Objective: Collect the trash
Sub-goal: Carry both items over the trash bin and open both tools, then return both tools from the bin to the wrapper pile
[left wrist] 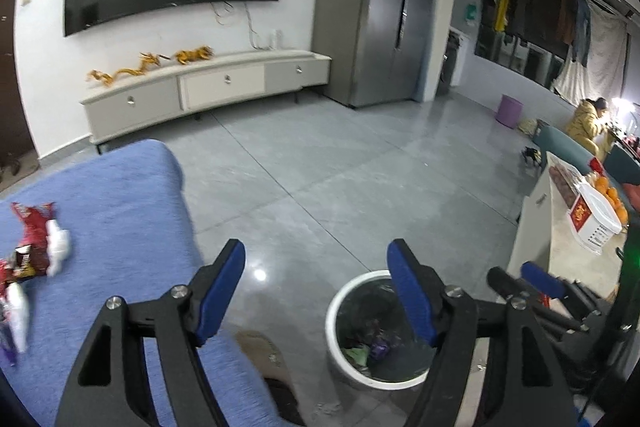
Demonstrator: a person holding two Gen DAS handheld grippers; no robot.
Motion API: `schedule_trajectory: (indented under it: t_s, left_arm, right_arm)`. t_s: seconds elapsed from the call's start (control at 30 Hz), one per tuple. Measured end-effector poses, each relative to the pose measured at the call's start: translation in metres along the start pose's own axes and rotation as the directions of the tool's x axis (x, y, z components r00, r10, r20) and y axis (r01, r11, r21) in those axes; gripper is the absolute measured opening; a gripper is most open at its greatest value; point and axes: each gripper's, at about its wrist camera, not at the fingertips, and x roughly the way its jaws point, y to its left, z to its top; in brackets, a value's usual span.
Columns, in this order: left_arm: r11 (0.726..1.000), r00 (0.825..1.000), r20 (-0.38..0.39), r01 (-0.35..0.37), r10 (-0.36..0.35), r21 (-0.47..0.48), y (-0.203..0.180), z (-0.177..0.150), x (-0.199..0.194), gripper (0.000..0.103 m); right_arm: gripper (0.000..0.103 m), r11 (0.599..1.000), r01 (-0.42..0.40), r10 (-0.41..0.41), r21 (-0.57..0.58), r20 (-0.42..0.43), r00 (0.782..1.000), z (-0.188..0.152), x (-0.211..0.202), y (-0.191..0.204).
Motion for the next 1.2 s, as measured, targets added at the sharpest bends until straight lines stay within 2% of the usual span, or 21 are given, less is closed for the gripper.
schedule_trajectory:
  t_s: [0.37, 0.63, 0.9, 1.2]
  left_arm:
    - [0.995, 0.992, 0.09, -0.085, 0.09, -0.057, 0.05, -0.008, -0.067, 0.074]
    - [0.985, 0.977, 0.151, -0.135, 0.151, -0.108, 0.083, -0.012, -0.106, 0.076]
    - [0.974, 0.969, 0.169, -0.15, 0.179, -0.169, 0.114, -0.017, -0.127, 0.076]
    - [0.957, 0.952, 0.192, -0.195, 0.237, -0.213, 0.151, -0.029, -0.148, 0.076]
  right_arm:
    - [0.057, 0.997, -0.047, 0.052, -0.069, 0.074, 0.996, 0.005, -0.041, 0.045]
    - [0.058, 0.988, -0.075, 0.091, -0.134, 0.114, 0.989, 0.009, -0.062, 0.08]
    - [0.058, 0.979, -0.089, 0.114, -0.186, 0.124, 0.986, 0.01, -0.07, 0.11]
    - [0.059, 0.964, -0.126, 0.157, -0.234, 0.122, 0.98, 0.006, -0.078, 0.15]
